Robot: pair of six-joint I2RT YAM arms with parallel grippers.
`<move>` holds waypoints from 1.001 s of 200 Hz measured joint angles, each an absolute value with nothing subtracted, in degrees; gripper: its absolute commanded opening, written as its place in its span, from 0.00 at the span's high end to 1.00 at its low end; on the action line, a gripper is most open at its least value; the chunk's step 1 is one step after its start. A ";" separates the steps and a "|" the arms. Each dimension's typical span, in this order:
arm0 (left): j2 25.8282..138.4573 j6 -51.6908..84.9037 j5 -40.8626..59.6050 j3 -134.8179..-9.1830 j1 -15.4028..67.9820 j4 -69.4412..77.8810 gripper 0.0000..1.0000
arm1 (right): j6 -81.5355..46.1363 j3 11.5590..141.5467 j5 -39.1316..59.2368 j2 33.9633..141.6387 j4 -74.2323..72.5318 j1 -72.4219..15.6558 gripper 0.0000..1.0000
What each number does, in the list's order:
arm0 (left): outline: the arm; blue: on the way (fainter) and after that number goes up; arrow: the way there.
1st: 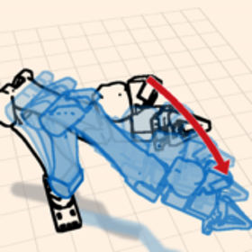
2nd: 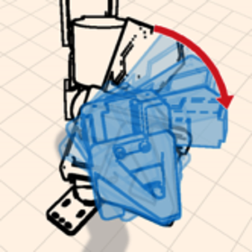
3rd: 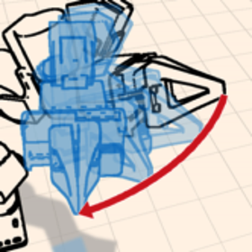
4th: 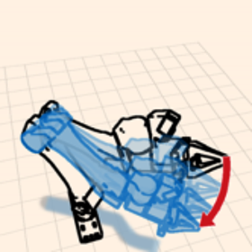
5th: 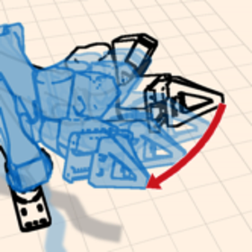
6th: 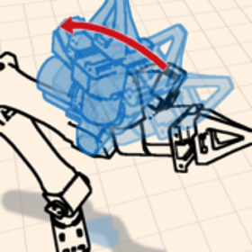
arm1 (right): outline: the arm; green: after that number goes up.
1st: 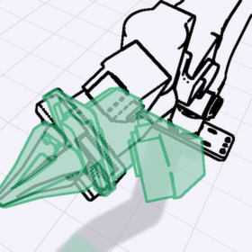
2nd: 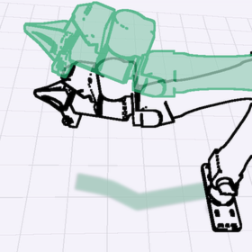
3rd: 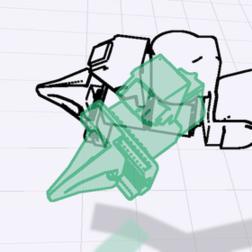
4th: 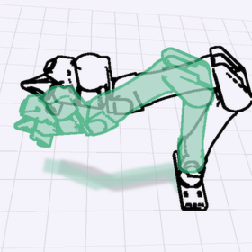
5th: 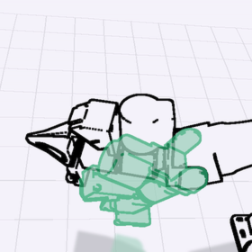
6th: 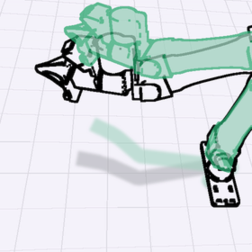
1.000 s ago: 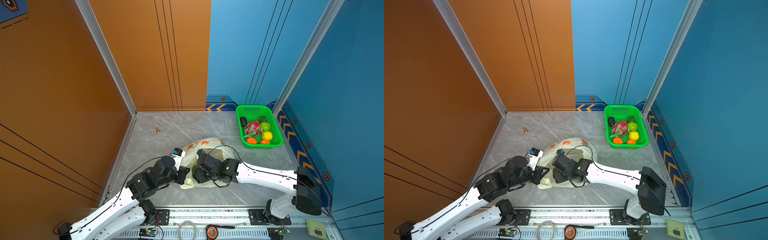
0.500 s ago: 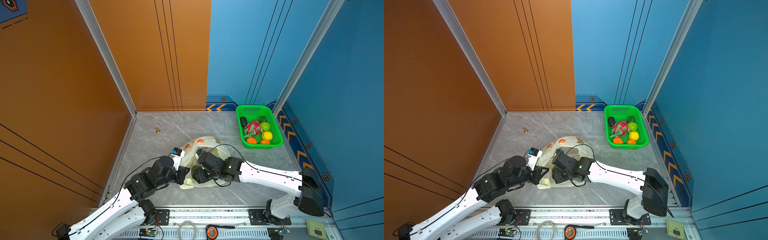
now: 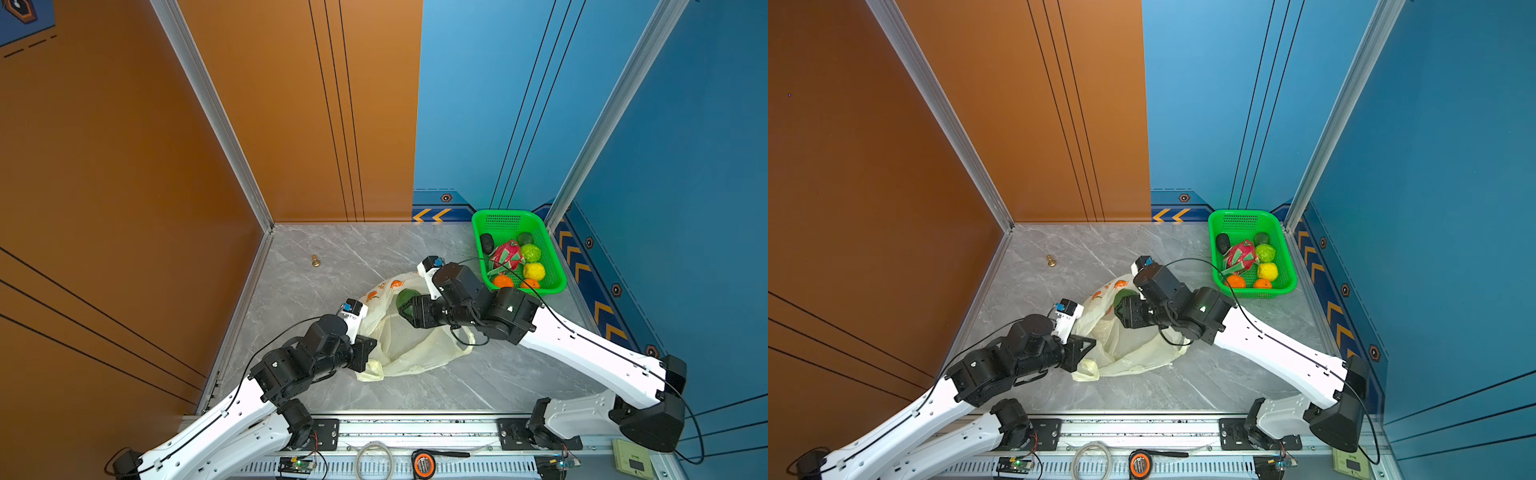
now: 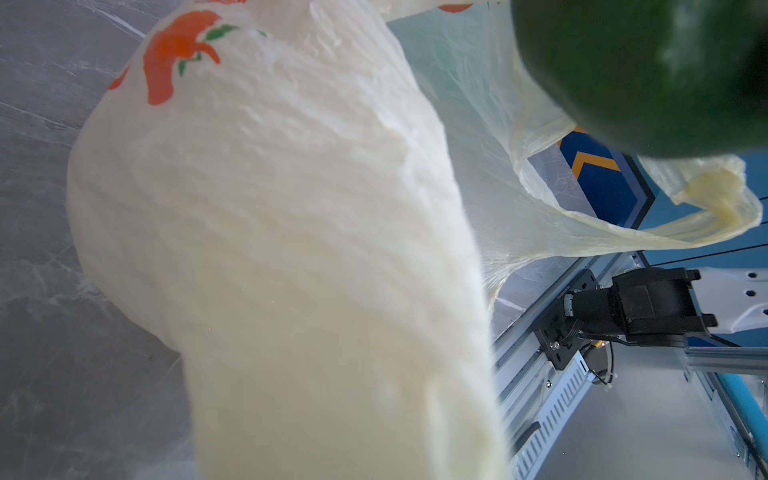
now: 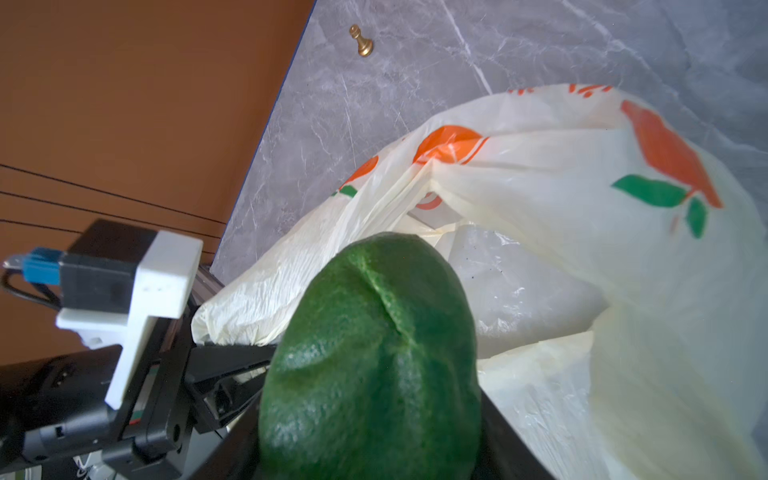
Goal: Untie the knot of the plastic bag and take out the fruit
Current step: 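Lift the dark green fruit out of the bag toward the basket, then lower the dark green fruit into the basket and open the right gripper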
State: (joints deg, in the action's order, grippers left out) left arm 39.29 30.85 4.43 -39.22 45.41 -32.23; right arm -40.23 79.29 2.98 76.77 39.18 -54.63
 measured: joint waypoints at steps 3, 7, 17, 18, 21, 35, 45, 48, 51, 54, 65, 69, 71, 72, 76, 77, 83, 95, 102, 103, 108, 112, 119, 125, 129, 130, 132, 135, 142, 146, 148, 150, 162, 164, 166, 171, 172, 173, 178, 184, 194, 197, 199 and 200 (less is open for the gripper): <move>39.11 30.85 4.43 -39.16 45.39 -32.36 1.00 | -40.23 79.57 3.16 76.73 39.33 -54.02 0.41; 38.89 30.83 4.49 -39.07 45.36 -32.49 1.00 | -40.18 79.92 3.36 76.60 39.48 -53.19 0.41; 38.35 30.79 4.62 -38.87 45.30 -32.80 1.00 | -39.81 80.79 4.38 76.29 39.72 -50.72 0.41; 38.30 30.79 4.64 -38.87 45.30 -32.82 1.00 | -39.79 80.90 4.43 76.25 39.72 -50.37 0.41; 38.13 30.65 4.64 -38.76 45.25 -32.93 1.00 | -39.66 81.10 4.58 76.14 39.86 -49.50 0.41; 37.54 30.15 4.84 -38.50 44.80 -33.47 1.00 | -38.96 81.71 6.04 75.66 39.97 -45.54 0.41; 37.30 29.78 4.93 -38.37 44.38 -33.85 1.00 | -38.30 81.89 7.31 75.40 40.01 -42.11 0.41; 37.26 29.74 5.02 -38.33 44.25 -33.95 1.00 | -38.15 81.93 7.49 75.31 40.10 -41.01 0.41; 37.19 29.71 5.06 -38.28 44.14 -34.02 1.00 | -37.89 81.95 7.86 75.31 40.07 -40.10 0.41; 37.17 29.56 5.08 -38.24 43.99 -34.11 1.00 | -37.63 81.95 7.97 75.29 40.10 -38.94 0.41; 37.17 29.34 5.30 -38.20 43.57 -34.22 1.00 | -36.84 82.02 9.04 75.29 40.10 -35.31 0.41; 37.17 29.32 5.48 -38.20 43.42 -34.24 1.00 | -36.47 82.02 9.17 75.29 40.12 -33.76 0.41; 37.19 29.32 5.52 -38.20 43.33 -34.24 1.00 | -36.25 82.02 9.37 75.29 40.12 -33.01 0.41; 37.19 29.30 5.52 -38.20 43.31 -34.24 1.00 | -36.18 82.02 9.41 75.29 40.12 -32.77 0.41; 37.19 29.28 5.72 -38.20 43.13 -34.26 1.00 | -35.75 82.02 9.56 75.29 40.16 -31.22 0.41; 37.19 29.28 5.72 -38.20 43.11 -34.26 1.00 | -35.73 82.02 9.61 75.29 40.16 -31.00 0.41; 37.19 29.19 5.91 -38.15 42.96 -34.26 1.00 | -35.22 82.02 9.96 75.29 40.16 -28.99 0.41; 37.19 28.84 6.31 -38.09 42.68 -34.28 1.00 | -34.09 82.02 10.57 75.33 40.07 -24.71 0.41; 37.21 28.64 6.44 -38.00 42.63 -34.28 1.00 | -33.58 82.02 10.81 75.42 39.99 -22.31 0.41; 37.23 28.64 6.46 -37.98 42.61 -34.28 1.00 | -33.52 82.02 10.87 75.44 39.97 -22.02 0.41; 37.23 28.34 6.63 -37.91 42.52 -34.28 1.00 | -33.17 82.02 10.96 75.59 39.81 -20.40 0.41; 37.23 28.21 6.76 -37.87 42.44 -34.35 1.00 | -32.93 82.02 11.14 75.75 39.46 -18.98 0.41; 37.23 27.83 6.96 -37.82 42.35 -34.39 1.00 | -32.64 82.02 11.38 76.31 38.83 -16.84 0.41; 37.23 27.51 7.09 -37.82 42.26 -34.50 1.00 | -32.32 82.02 11.62 76.99 38.15 -15.09 0.41; 37.23 27.22 7.18 -37.80 42.22 -34.50 1.00 | -31.99 82.04 11.66 77.78 37.67 -13.91 0.41; 37.23 27.18 7.20 -37.80 42.19 -34.50 1.00 | -31.92 82.04 11.70 77.89 37.60 -13.72 0.41; 37.23 27.09 7.25 -37.80 42.19 -34.50 1.00 | -31.83 82.08 11.79 78.28 37.28 -13.15 0.41; 37.23 26.89 7.33 -37.80 42.17 -34.50 1.00 | -31.57 82.11 11.79 79.00 36.91 -12.40 0.41; 37.23 26.52 7.53 -37.78 42.09 -34.50 1.00 | -31.18 82.32 11.81 80.71 36.12 -10.94 0.41; 37.23 26.35 7.62 -37.74 42.00 -34.50 1.00 | -30.89 82.52 11.77 81.97 35.48 -10.07 0.41; 37.23 26.28 7.62 -37.71 41.95 -34.50 1.00 | -30.79 82.59 11.81 82.50 35.33 -9.78 0.41; 37.23 26.22 7.64 -37.67 41.91 -34.48 1.00 | -30.76 82.74 11.81 83.20 35.00 -9.32 0.41; 37.23 25.78 7.70 -37.47 41.67 -34.52 1.00 | -30.17 83.48 11.77 87.44 33.15 -7.14 0.41; 37.23 25.65 7.75 -37.43 41.63 -34.52 1.00 | -30.15 83.59 11.73 88.14 32.69 -6.79 0.41; 37.26 25.65 7.77 -37.39 41.60 -34.52 1.00 | -30.09 83.68 11.66 88.90 32.23 -6.46 0.41; 37.28 25.43 7.77 -37.28 41.56 -34.48 1.00 | -29.98 83.99 11.57 90.63 31.51 -5.63 0.41; 37.30 25.43 7.77 -37.26 41.56 -34.50 1.00 | -29.98 84.01 11.51 90.85 31.38 -5.54 0.41; 37.30 25.45 7.77 -37.23 41.56 -34.50 1.00 | -29.98 84.05 11.46 91.13 31.22 -5.41 0.41; 37.30 25.26 7.77 -37.12 41.50 -34.50 1.00 | -29.95 84.36 11.31 92.88 30.35 -4.58 0.41; 37.34 25.17 7.79 -36.97 41.45 -34.52 1.00 | -29.98 84.90 11.11 95.15 29.34 -3.49 0.41; 37.39 24.88 7.79 -36.84 41.19 -34.54 1.00 | -29.95 86.32 10.59 98.80 28.03 -1.98 0.41; 37.41 24.86 7.79 -36.82 41.06 -34.59 1.00 | -29.98 87.00 10.44 99.85 27.83 -1.58 0.41; 37.41 24.82 7.79 -36.82 40.99 -34.59 1.00 | -29.98 87.50 10.24 100.66 27.66 -1.32 0.41; 37.41 24.82 7.79 -36.82 40.95 -34.57 1.00 | -29.98 87.72 10.26 100.99 27.55 -1.23 0.41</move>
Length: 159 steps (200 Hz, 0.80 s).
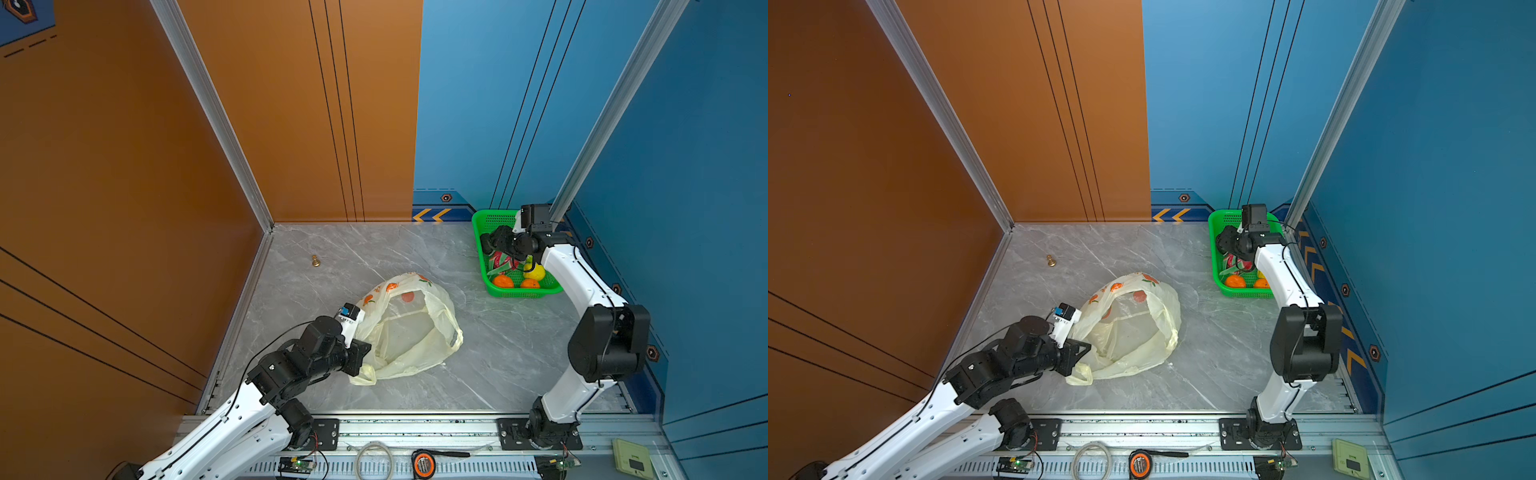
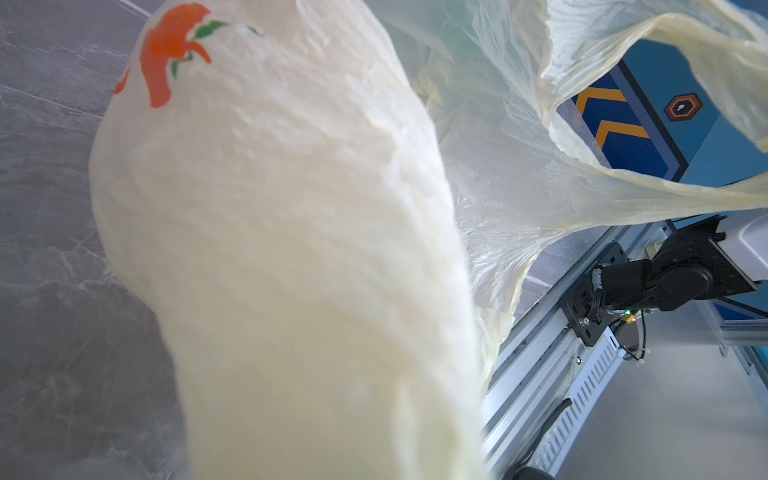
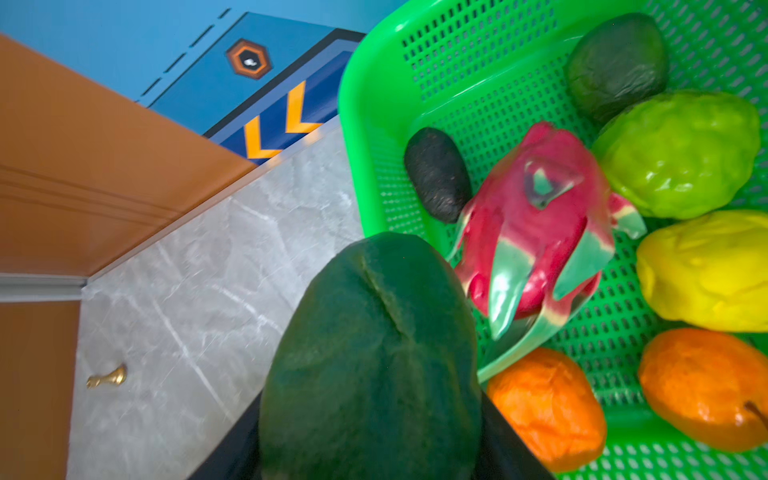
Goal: Untie the knot of the plastic bag and take out the fruit
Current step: 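Lower the dark green fruit into the basket and open the right gripper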
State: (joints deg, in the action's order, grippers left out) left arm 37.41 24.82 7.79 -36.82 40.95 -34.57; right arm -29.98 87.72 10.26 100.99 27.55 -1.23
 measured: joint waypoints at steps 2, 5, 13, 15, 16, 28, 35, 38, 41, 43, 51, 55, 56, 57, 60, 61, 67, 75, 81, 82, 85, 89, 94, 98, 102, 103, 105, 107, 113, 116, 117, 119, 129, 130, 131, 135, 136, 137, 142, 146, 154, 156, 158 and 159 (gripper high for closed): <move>37.41 24.82 7.79 -36.82 40.88 -34.59 1.00 | -29.93 88.36 10.24 101.93 27.55 -0.99 0.41; 37.41 24.82 7.79 -36.82 40.86 -34.59 1.00 | -29.93 89.27 10.11 103.04 27.35 -0.64 0.41; 37.36 24.82 7.79 -36.82 40.77 -34.68 1.00 | -29.78 92.01 9.58 106.19 27.00 0.10 0.41; 37.30 24.82 7.77 -36.82 40.77 -34.68 1.00 | -29.74 92.88 9.43 107.18 26.98 0.27 0.41; 37.28 24.82 7.79 -36.82 40.77 -34.68 1.00 | -29.74 93.21 9.37 107.48 26.96 0.34 0.41; 37.17 24.82 7.77 -36.80 40.77 -35.00 1.00 | -29.50 98.35 8.69 112.33 26.57 1.08 0.41; 37.10 24.82 7.73 -36.80 40.77 -35.22 1.00 | -29.36 101.25 8.58 114.78 26.44 1.34 0.41; 37.10 24.82 7.70 -36.80 40.77 -35.29 1.00 | -29.34 102.52 8.47 115.72 26.44 1.48 0.41; 37.10 24.84 7.66 -36.80 40.77 -35.44 1.00 | -29.34 103.79 8.40 116.88 26.37 1.56 0.41; 37.10 24.82 7.62 -36.80 40.77 -35.46 1.00 | -29.34 104.79 8.34 117.60 26.44 1.61 0.41; 37.12 24.84 7.51 -36.80 40.77 -35.66 1.00 | -29.30 108.18 8.05 120.25 26.48 1.85 0.40; 37.12 24.84 7.42 -36.80 40.75 -35.77 1.00 | -29.30 109.67 7.81 121.54 26.48 1.93 0.41; 37.12 24.84 7.38 -36.80 40.75 -35.77 1.00 | -29.30 110.00 7.75 121.78 26.52 1.93 0.40; 37.12 24.84 7.35 -36.80 40.75 -35.79 1.00 | -29.30 110.59 7.68 122.19 26.52 1.96 0.40; 37.15 24.84 7.31 -36.80 40.75 -35.81 1.00 | -29.26 111.63 7.55 123.17 26.48 1.98 0.40; 37.15 24.84 7.29 -36.80 40.75 -35.83 1.00 | -29.26 111.92 7.53 123.44 26.50 1.98 0.40; 37.19 24.84 7.09 -36.80 40.75 -35.90 1.00 | -29.12 113.93 7.29 125.10 26.57 2.09 0.40; 37.19 24.84 6.92 -36.80 40.75 -35.99 1.00 | -28.99 115.39 7.20 126.72 26.46 2.20 0.40; 37.19 24.84 6.85 -36.80 40.71 -36.10 1.00 | -28.88 115.66 7.16 127.35 26.63 2.24 0.40; 37.19 24.84 6.85 -36.80 40.71 -36.10 1.00 | -28.88 115.68 7.14 127.42 26.70 2.26 0.40; 37.21 24.84 6.74 -36.80 40.66 -36.12 1.00 | -28.86 116.27 7.05 128.18 27.35 2.33 0.40; 37.30 24.84 6.66 -36.80 40.62 -36.18 1.00 | -28.77 118.06 6.83 129.21 28.97 2.35 0.40; 37.30 24.86 6.55 -36.80 40.53 -36.25 1.00 | -28.71 120.22 6.70 130.78 29.39 2.46 0.39; 37.39 24.86 6.42 -36.80 40.47 -36.32 1.00 | -28.67 121.82 6.59 132.09 29.39 2.55 0.39; 37.41 24.86 6.28 -36.80 40.38 -36.32 1.00 | -28.64 123.48 6.35 133.38 29.50 2.61 0.39; 37.41 24.86 6.24 -36.80 40.36 -36.34 1.00 | -28.62 123.76 6.33 133.64 29.50 2.63 0.39; 37.43 24.88 6.20 -36.80 40.32 -36.34 1.00 | -28.58 124.27 6.26 134.10 29.54 2.66 0.39; 37.47 24.86 6.22 -36.80 40.27 -36.36 1.00 | -28.47 124.99 6.15 134.65 29.67 2.70 0.39; 37.52 24.88 6.07 -36.80 40.21 -36.49 1.00 | -28.40 126.69 5.98 136.16 30.15 2.85 0.38; 37.54 24.88 6.04 -36.80 40.16 -36.53 1.00 | -28.29 127.42 5.89 136.77 30.46 2.92 0.38; 37.54 24.91 6.02 -36.80 40.16 -36.58 1.00 | -28.27 127.72 5.82 137.10 30.55 2.96 0.38; 37.54 24.91 6.00 -36.80 40.14 -36.64 1.00 | -28.27 128.25 5.76 137.60 30.81 3.01 0.37; 37.50 25.04 5.78 -36.80 40.12 -36.71 1.00 | -28.10 129.82 5.67 139.20 31.66 3.20 0.36; 37.50 25.04 5.76 -36.80 40.12 -36.71 1.00 | -28.05 129.91 5.65 139.33 31.77 3.22 0.37; 37.47 25.06 5.67 -36.80 40.12 -36.71 1.00 | -28.05 130.08 5.58 139.52 31.90 3.25 0.36; 37.43 25.08 5.61 -36.80 40.12 -36.71 1.00 | -28.01 130.37 5.52 139.94 32.27 3.33 0.36; 37.43 25.08 5.58 -36.80 40.12 -36.71 1.00 | -28.01 130.41 5.50 140.00 32.34 3.36 0.36; 37.43 25.08 5.58 -36.80 40.12 -36.71 1.00 | -28.01 130.47 5.43 140.16 32.49 3.36 0.36; 37.39 25.08 5.43 -36.80 40.12 -36.71 1.00 | -27.90 130.72 5.28 140.53 33.04 3.42 0.35; 37.36 25.08 5.34 -36.80 40.07 -36.71 1.00 | -27.86 130.76 5.17 140.68 33.43 3.46 0.34; 37.28 25.08 5.17 -36.80 40.01 -36.71 1.00 | -27.77 130.78 4.78 140.92 33.95 3.46 0.32; 37.26 25.10 5.15 -36.80 40.01 -36.71 1.00 | -27.62 130.78 4.64 140.92 34.04 3.51 0.31; 37.21 25.08 5.08 -36.80 39.99 -36.71 1.00 | -27.62 130.78 4.58 140.92 34.09 3.51 0.30; 37.19 25.08 5.06 -36.80 39.97 -36.71 1.00 | -27.59 130.78 4.58 140.92 34.09 3.51 0.30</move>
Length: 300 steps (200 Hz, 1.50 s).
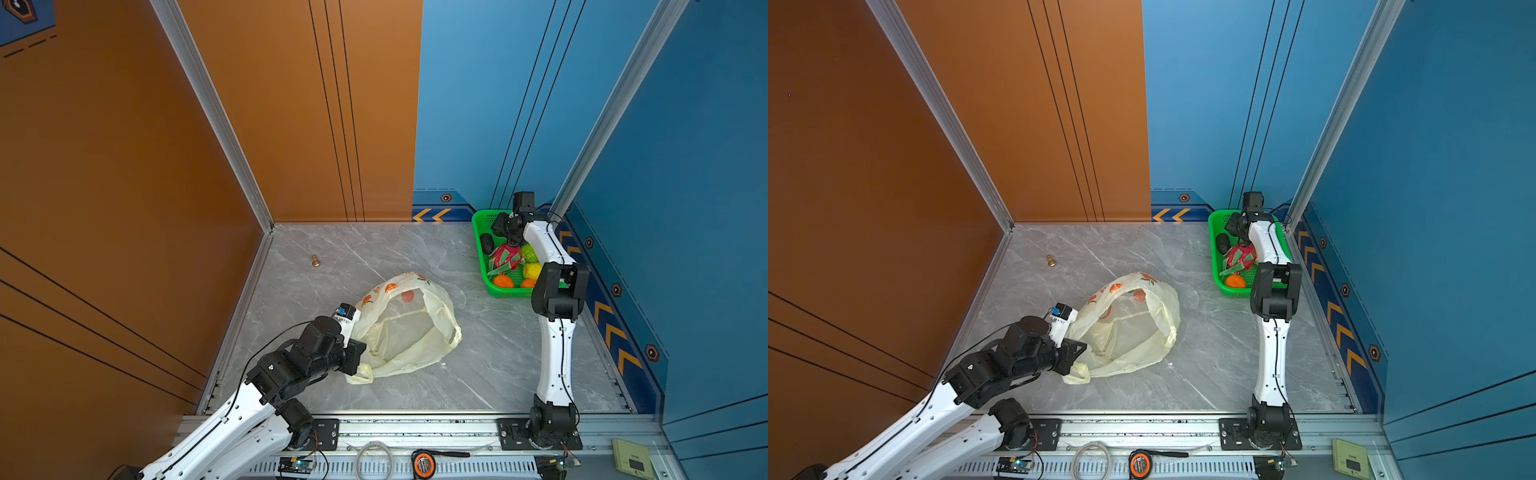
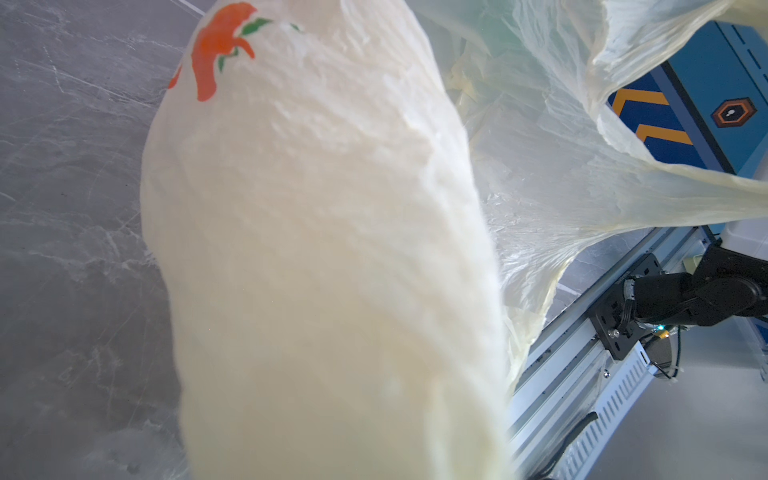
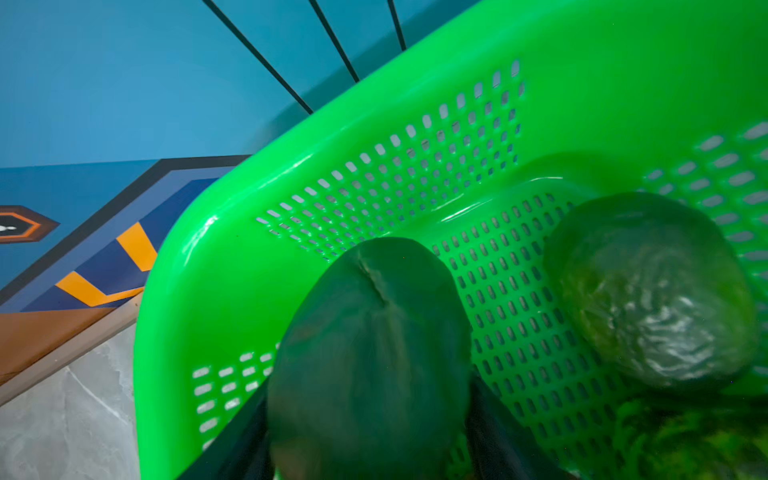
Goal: Untie the knot of the plastic bag and take out the fruit
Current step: 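Lower the dark green fruit into the basket and open the right gripper, then release the bag edge with the left gripper while the right gripper withdraws from the basket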
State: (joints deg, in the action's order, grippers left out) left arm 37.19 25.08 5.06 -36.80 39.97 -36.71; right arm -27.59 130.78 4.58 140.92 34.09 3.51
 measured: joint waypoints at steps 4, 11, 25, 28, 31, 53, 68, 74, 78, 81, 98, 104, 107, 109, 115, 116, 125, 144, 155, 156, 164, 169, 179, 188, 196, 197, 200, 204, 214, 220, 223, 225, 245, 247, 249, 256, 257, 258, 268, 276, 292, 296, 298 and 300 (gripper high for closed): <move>37.17 25.08 4.97 -36.80 39.92 -36.71 1.00 | -27.38 130.78 4.43 140.92 34.15 3.53 0.29; 37.17 25.10 4.97 -36.80 39.79 -36.71 1.00 | -27.16 130.78 4.21 140.90 34.37 3.55 0.26; 37.04 25.30 4.91 -36.80 39.75 -36.71 1.00 | -26.70 130.78 3.86 140.90 34.52 3.55 0.20; 36.95 25.36 4.91 -36.80 39.75 -36.71 1.00 | -26.61 130.78 3.79 140.90 34.54 3.55 0.19; 36.91 25.47 4.91 -36.80 39.75 -36.71 1.00 | -26.46 130.78 3.75 140.90 34.57 3.55 0.18; 35.88 25.96 4.73 -36.80 39.75 -36.73 1.00 | -25.85 130.78 2.92 140.79 35.05 3.49 0.13; 34.98 26.41 4.58 -36.80 39.75 -36.73 1.00 | -25.45 130.76 2.61 140.68 35.42 3.49 0.11; 34.68 26.59 4.54 -36.80 39.75 -36.73 1.00 | -25.28 130.74 2.48 140.53 35.62 3.49 0.11; 34.46 26.65 4.51 -36.80 39.75 -36.73 1.00 | -25.23 130.58 2.46 140.38 35.70 3.49 0.11; 34.35 26.83 4.51 -36.80 39.75 -36.73 1.00 | -25.19 130.45 2.42 140.22 35.81 3.46 0.10; 34.04 27.07 4.51 -36.80 39.75 -36.73 1.00 | -24.77 129.45 2.24 138.91 36.91 3.44 0.10; 34.02 27.22 4.51 -36.80 39.75 -36.73 1.00 | -24.62 128.86 2.24 138.23 37.30 3.44 0.10; 33.95 27.24 4.51 -36.80 39.75 -36.73 1.00 | -24.58 128.44 2.24 137.82 37.43 3.44 0.10; 33.93 27.27 4.51 -36.80 39.75 -36.73 1.00 | -24.51 128.20 2.24 137.60 37.56 3.44 0.10; 33.89 27.42 4.51 -36.80 39.75 -36.71 1.00 | -24.34 127.46 2.26 136.73 37.93 3.44 0.10; 33.89 27.44 4.51 -36.80 39.75 -36.69 1.00 | -24.27 127.31 2.24 136.51 38.00 3.44 0.10; 33.91 27.51 4.51 -36.80 39.75 -36.69 1.00 | -24.01 126.08 2.26 135.02 38.30 3.44 0.09; 34.09 27.97 4.51 -36.80 39.75 -36.60 1.00 | -23.73 123.09 2.28 131.35 38.63 3.44 0.09; 34.24 28.12 4.51 -36.80 39.75 -36.45 1.00 | -23.70 121.05 2.35 128.97 38.61 3.44 0.09; 34.24 28.12 4.51 -36.80 39.75 -36.42 1.00 | -23.70 120.92 2.35 128.81 38.61 3.44 0.09; 34.35 28.18 4.51 -36.80 39.75 -36.18 1.00 | -23.66 119.44 2.52 127.07 38.65 3.44 0.09; 34.46 28.29 4.51 -36.80 39.75 -35.97 1.00 | -23.51 118.48 2.72 125.99 38.61 3.44 0.09; 34.63 28.34 4.51 -36.80 39.75 -35.31 1.00 | -23.33 116.36 2.87 123.72 38.63 3.33 0.09; 34.85 28.34 4.51 -36.80 39.75 -34.63 1.00 | -23.29 113.99 3.18 121.43 38.52 3.22 0.09; 35.11 28.34 4.51 -36.80 39.75 -33.87 1.00 | -23.29 111.85 3.44 119.50 38.59 3.09 0.09; 35.14 28.32 4.51 -36.80 39.75 -33.78 1.00 | -23.29 111.48 3.46 119.11 38.65 3.05 0.09; 35.29 28.32 4.51 -36.80 39.75 -33.50 1.00 | -23.31 110.67 3.66 118.30 38.74 2.96 0.09; 35.44 28.32 4.54 -36.80 39.75 -33.10 1.00 | -23.29 109.75 3.88 117.45 38.83 2.87 0.09; 36.03 28.29 4.54 -36.80 39.75 -32.05 1.00 | -23.24 107.18 4.49 114.80 38.96 2.46 0.09; 36.36 28.29 4.56 -36.80 39.75 -31.42 1.00 | -23.24 105.62 4.84 113.25 38.98 2.15 0.09; 36.58 28.29 4.56 -36.80 39.75 -31.03 1.00 | -23.18 104.73 4.99 112.42 38.87 2.02 0.09; 36.69 28.29 4.56 -36.80 39.75 -30.74 1.00 | -23.16 104.16 5.15 111.85 38.94 1.89 0.09; 37.89 28.29 4.56 -36.80 39.75 -28.49 1.00 | -23.16 98.02 6.61 106.08 39.16 0.84 0.09; 38.02 28.29 4.56 -36.80 39.75 -28.29 1.00 | -23.14 97.36 6.74 105.45 39.09 0.71 0.09; 38.09 28.29 4.56 -36.80 39.75 -28.10 1.00 | -23.14 96.92 6.92 105.10 39.07 0.62 0.09; 38.57 28.29 4.56 -36.80 39.75 -27.27 1.00 | -23.16 94.89 7.49 103.04 39.05 0.25 0.09; 38.68 28.29 4.56 -36.80 39.75 -27.14 1.00 | -23.16 94.70 7.53 102.87 39.07 0.23 0.09; 38.72 28.29 4.56 -36.80 39.75 -27.05 1.00 | -23.16 94.37 7.57 102.45 39.13 0.14 0.09; 39.46 28.29 4.56 -36.80 39.66 -26.11 1.00 | -23.24 91.92 8.21 99.85 39.22 -0.36 0.09; 39.86 28.32 4.54 -36.80 39.57 -25.45 1.00 | -23.35 89.97 8.91 97.73 39.35 -0.73 0.09; 40.88 28.34 4.34 -36.82 39.00 -23.79 1.00 | -23.57 86.74 10.07 93.71 39.81 -1.41 0.09; 41.23 28.36 4.29 -36.82 38.81 -23.46 1.00 | -23.64 85.95 10.46 92.75 39.97 -1.58 0.09; 41.41 28.38 4.29 -36.82 38.68 -23.27 1.00 | -23.73 85.71 10.57 92.42 40.07 -1.63 0.09; 41.65 28.45 4.29 -36.82 38.57 -23.11 1.00 | -23.83 85.32 10.70 91.83 40.10 -1.69 0.09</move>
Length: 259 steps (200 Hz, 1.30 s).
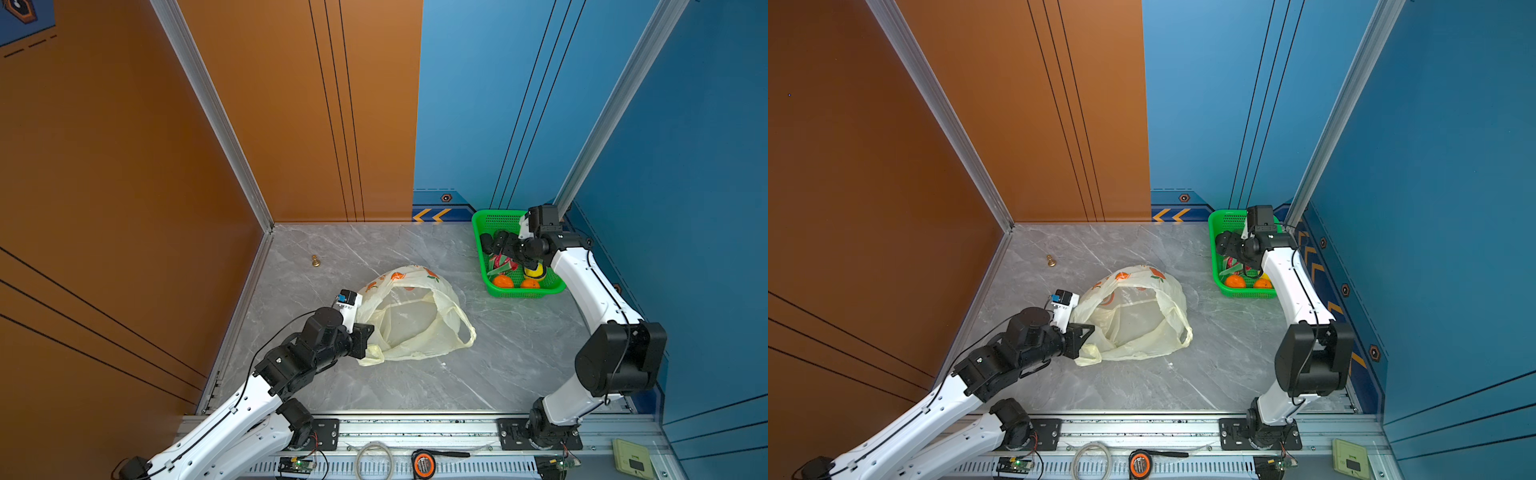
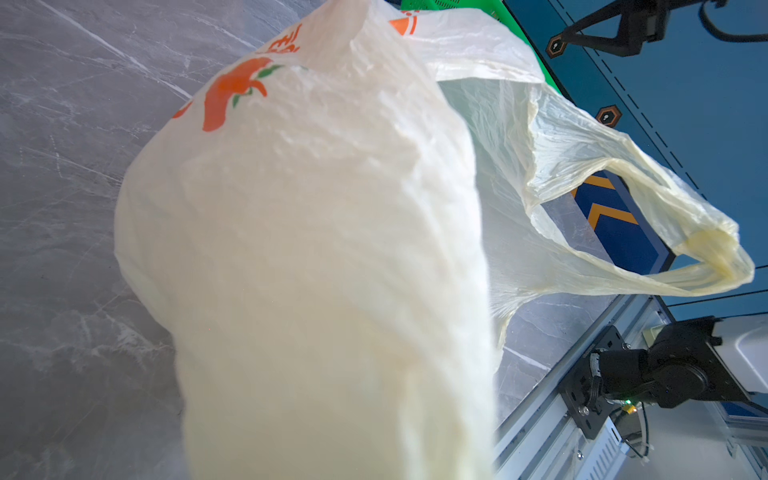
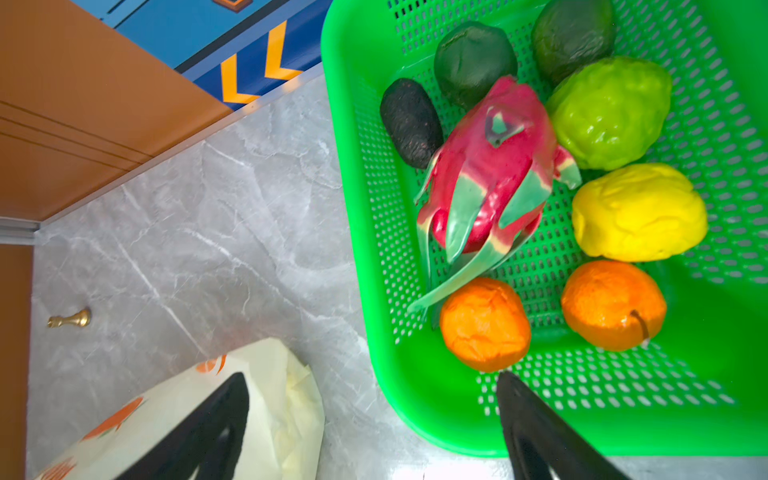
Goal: Untie the knot of the plastic bag and take out the fruit
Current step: 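Release the bag edge with the left gripper while the right gripper withdraws from the basket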
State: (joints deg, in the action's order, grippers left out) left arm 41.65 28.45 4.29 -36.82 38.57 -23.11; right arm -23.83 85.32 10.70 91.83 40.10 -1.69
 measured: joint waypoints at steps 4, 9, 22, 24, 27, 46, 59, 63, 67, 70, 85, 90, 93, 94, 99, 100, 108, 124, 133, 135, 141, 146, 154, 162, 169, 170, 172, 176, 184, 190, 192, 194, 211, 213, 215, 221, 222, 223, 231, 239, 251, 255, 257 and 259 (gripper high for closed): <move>42.06 28.53 4.21 -36.82 38.33 -22.81 1.00 | -23.90 84.55 10.96 90.89 40.18 -1.87 0.09; 42.70 28.62 4.08 -36.84 37.98 -22.44 1.00 | -24.01 83.77 11.35 89.89 40.27 -2.04 0.09; 44.71 28.99 3.90 -37.19 36.95 -21.71 1.00 | -24.23 81.67 12.25 86.98 40.95 -2.68 0.08; 44.99 29.02 3.88 -37.28 36.80 -21.63 1.00 | -24.25 81.38 12.36 86.56 41.08 -2.79 0.08; 45.54 29.17 3.88 -37.41 36.53 -21.41 1.00 | -24.25 80.99 12.47 85.91 41.39 -2.94 0.08; 49.47 29.61 3.92 -39.13 34.61 -20.43 1.00 | -24.43 78.56 13.43 81.91 42.87 -4.27 0.08; 52.38 29.91 4.25 -40.80 33.06 -19.90 1.00 | -24.49 76.90 13.80 79.31 43.75 -5.37 0.08; 53.47 30.04 4.56 -41.45 32.49 -19.84 1.00 | -24.64 76.34 13.85 78.41 44.03 -5.76 0.08; 54.57 30.09 4.69 -42.11 31.92 -19.59 1.00 | -24.77 75.75 13.98 77.49 44.36 -6.11 0.08; 55.27 30.09 4.93 -42.59 31.55 -19.42 1.00 | -24.88 75.44 14.00 77.06 44.47 -6.31 0.08; 59.27 30.30 6.11 -44.99 29.54 -17.87 1.00 | -25.56 73.14 14.33 73.97 45.43 -7.75 0.07; 60.62 30.48 6.68 -45.82 28.77 -17.37 1.00 | -25.78 72.44 14.39 73.03 45.74 -8.23 0.07; 61.39 30.55 6.83 -46.26 28.36 -16.97 1.00 | -25.96 72.05 14.41 72.51 46.00 -8.49 0.07; 61.60 30.57 6.90 -46.37 28.25 -16.91 1.00 | -25.98 71.96 14.41 72.36 46.02 -8.56 0.07; 62.94 30.89 7.53 -47.22 27.46 -16.38 1.00 | -26.24 71.24 14.44 71.55 46.30 -8.99 0.07; 63.13 30.94 7.60 -47.31 27.35 -16.32 1.00 | -26.26 71.16 14.44 71.40 46.33 -9.06 0.07; 65.14 31.20 8.51 -48.56 26.09 -15.68 1.00 | -26.85 69.91 14.46 70.00 46.65 -9.72 0.07; 69.43 31.62 10.46 -51.57 23.70 -14.31 1.00 | -27.68 67.59 14.48 67.70 47.27 -10.68 0.07; 72.18 31.79 11.46 -53.58 22.50 -13.56 1.00 | -28.32 66.48 14.46 66.67 47.57 -11.11 0.07; 72.55 31.81 11.62 -53.89 22.35 -13.50 1.00 | -28.38 66.19 14.46 66.43 47.57 -11.22 0.07; 74.24 31.97 12.32 -55.18 21.71 -13.06 1.00 | -28.69 65.45 14.46 65.82 47.64 -11.44 0.07; 75.48 32.01 12.86 -56.21 21.23 -12.84 1.00 | -28.95 64.97 14.44 65.47 47.70 -11.66 0.07; 77.69 32.05 13.87 -58.06 20.58 -12.82 1.00 | -29.28 64.45 14.44 65.06 47.97 -11.86 0.07; 79.68 32.05 14.70 -59.88 20.10 -12.64 1.00 | -29.58 64.05 14.44 64.73 48.03 -12.05 0.06; 81.36 32.05 15.44 -61.32 19.68 -12.36 1.00 | -29.80 63.83 14.41 64.53 48.05 -12.14 0.06; 81.62 32.05 15.55 -61.60 19.62 -12.34 1.00 | -29.89 63.79 14.41 64.49 48.05 -12.14 0.06; 82.13 32.05 15.81 -62.00 19.51 -12.25 1.00 | -29.89 63.77 14.41 64.47 48.07 -12.14 0.06; 82.96 32.08 16.21 -62.72 19.38 -12.21 1.00 | -29.98 63.70 14.39 64.36 48.07 -12.19 0.06; 84.42 32.05 16.99 -63.86 19.07 -11.97 0.96 | -30.09 63.66 14.39 64.20 48.07 -12.19 0.06; 85.38 32.03 17.41 -64.55 18.90 -11.97 0.93 | -30.11 63.61 14.39 64.05 48.05 -12.19 0.05; 85.71 31.99 17.58 -64.73 18.81 -11.94 0.91 | -30.11 63.59 14.39 64.03 48.05 -12.19 0.05; 86.04 31.99 17.72 -64.93 18.76 -11.92 0.90 | -30.11 63.57 14.39 63.94 48.05 -12.19 0.05; 87.70 32.42 18.70 -65.71 18.46 -12.05 0.70 | -30.11 63.31 14.39 63.64 48.05 -12.19 0.05; 87.81 31.81 18.81 -65.71 18.41 -12.08 0.67 | -30.11 63.29 14.39 63.61 48.05 -12.19 0.05; 87.90 32.27 18.94 -65.71 18.41 -12.05 0.65 | -30.11 63.26 14.39 63.61 48.05 -12.19 0.04; 87.99 32.16 19.14 -65.73 18.41 -12.27 0.57 | -30.11 63.16 14.39 63.59 48.05 -12.19 0.04; 87.99 32.32 19.16 -65.73 18.41 -12.27 0.56 | -30.11 63.16 14.37 63.59 48.05 -12.19 0.04; 87.99 32.56 19.16 -65.73 18.41 -12.38 0.54 | -30.09 63.13 14.37 63.59 48.05 -12.19 0.04; 87.99 32.84 19.35 -65.73 18.41 -12.64 0.42 | -30.09 63.07 14.37 63.59 48.05 -12.19 0.03; 87.85 32.53 19.44 -65.84 18.41 -12.71 0.32 | -30.06 63.02 14.37 63.59 48.07 -12.19 0.03; 87.35 32.97 19.53 -65.84 18.41 -13.17 0.18 | -30.04 63.02 14.33 63.59 48.05 -12.19 0.02; 86.98 32.60 19.55 -65.80 18.41 -13.26 0.15 | -30.00 63.02 14.33 63.59 48.05 -12.16 0.02; 86.85 33.10 19.53 -65.80 18.41 -13.39 0.12 | -30.00 63.02 14.31 63.59 48.05 -12.16 0.02; 86.59 32.62 19.53 -65.80 18.41 -13.47 0.09 | -29.98 63.02 14.31 63.59 48.05 -12.16 0.01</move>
State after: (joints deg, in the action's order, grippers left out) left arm 86.59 32.62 19.53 -65.80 18.41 -13.47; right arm -29.98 63.02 14.31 63.59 48.05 -12.16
